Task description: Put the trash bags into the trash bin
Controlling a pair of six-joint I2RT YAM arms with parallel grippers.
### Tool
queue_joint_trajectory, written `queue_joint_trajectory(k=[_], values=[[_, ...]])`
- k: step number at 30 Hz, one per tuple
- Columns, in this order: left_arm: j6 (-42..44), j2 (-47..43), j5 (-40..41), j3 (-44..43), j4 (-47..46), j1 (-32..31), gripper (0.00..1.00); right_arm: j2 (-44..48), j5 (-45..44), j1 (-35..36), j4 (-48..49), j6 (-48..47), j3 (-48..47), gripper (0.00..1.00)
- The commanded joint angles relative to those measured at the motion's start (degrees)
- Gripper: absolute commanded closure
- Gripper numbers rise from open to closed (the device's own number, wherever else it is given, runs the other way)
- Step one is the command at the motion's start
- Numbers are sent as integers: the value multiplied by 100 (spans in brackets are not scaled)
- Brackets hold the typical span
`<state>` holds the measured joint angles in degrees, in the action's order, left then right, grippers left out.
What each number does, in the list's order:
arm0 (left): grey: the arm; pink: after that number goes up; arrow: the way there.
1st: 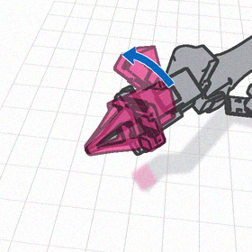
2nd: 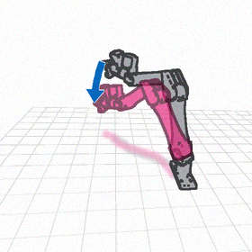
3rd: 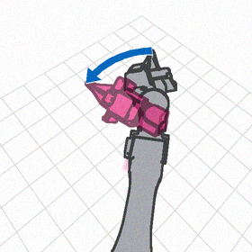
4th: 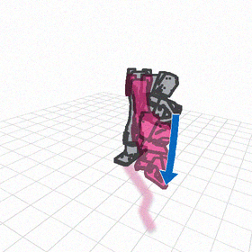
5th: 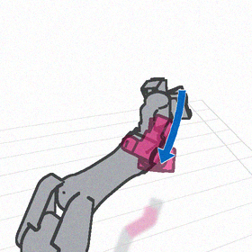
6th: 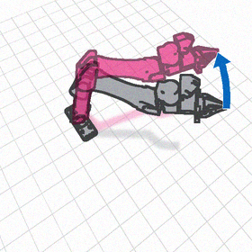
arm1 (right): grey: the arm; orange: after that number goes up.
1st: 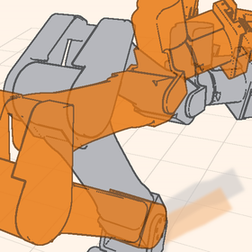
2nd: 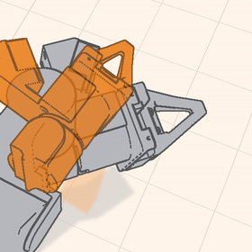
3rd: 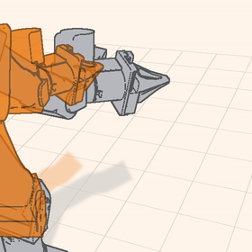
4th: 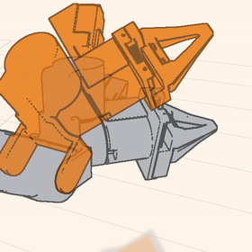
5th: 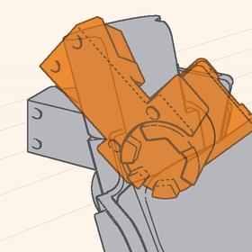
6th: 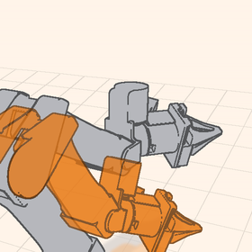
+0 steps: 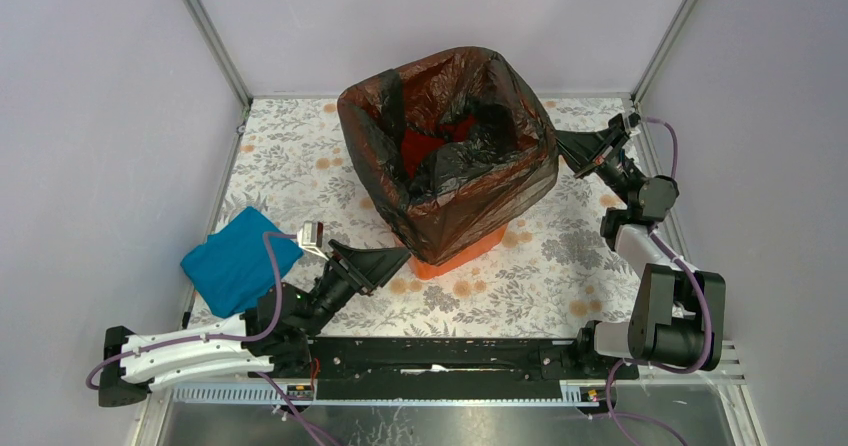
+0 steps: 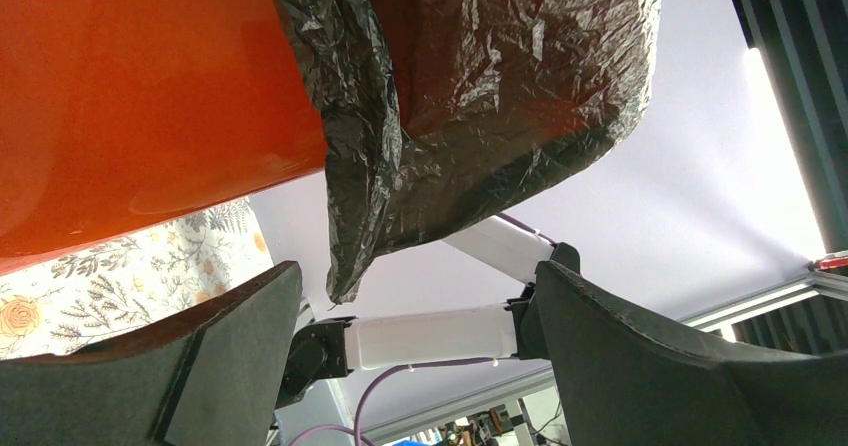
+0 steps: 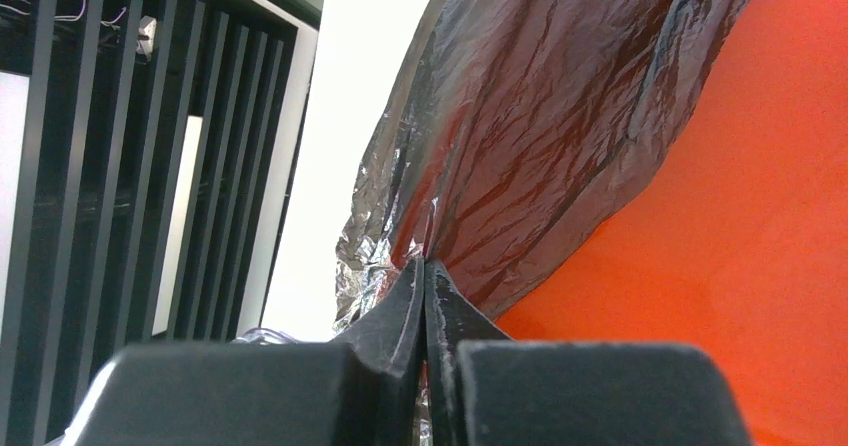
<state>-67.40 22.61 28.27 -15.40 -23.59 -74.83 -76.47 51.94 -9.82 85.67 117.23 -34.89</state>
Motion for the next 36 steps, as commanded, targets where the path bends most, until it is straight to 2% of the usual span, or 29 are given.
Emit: queue_joint_trajectory(k=[1, 9, 17, 20, 25, 28, 32, 36], values=[[-19, -30, 17, -209, -137, 12, 9, 143, 24, -54, 861, 470, 52, 99], [25, -371, 103, -123, 125, 11, 7, 201, 457, -55, -91, -583, 457, 100], [-95, -705, 340, 133, 220, 10, 5, 421, 1012, -37, -1667, -2102, 472, 100], [-112, -728, 454, 177, 210, 12, 7, 651, 1005, 10, -2864, -3029, 345, 100], [-187, -699, 581, 160, 326, 12, 11, 1145, 622, 138, -5786, -5069, -154, 100], [-177, -694, 646, 205, 172, 12, 13, 1244, 487, 173, -6302, -5543, -285, 100], [-179, -503, 662, 168, 29, 12, 25, 1344, 117, 219, -7244, -6261, -476, 100], [-282, -223, 652, 90, 14, 12, 29, 1419, -217, 373, -7740, -6663, -544, 100]])
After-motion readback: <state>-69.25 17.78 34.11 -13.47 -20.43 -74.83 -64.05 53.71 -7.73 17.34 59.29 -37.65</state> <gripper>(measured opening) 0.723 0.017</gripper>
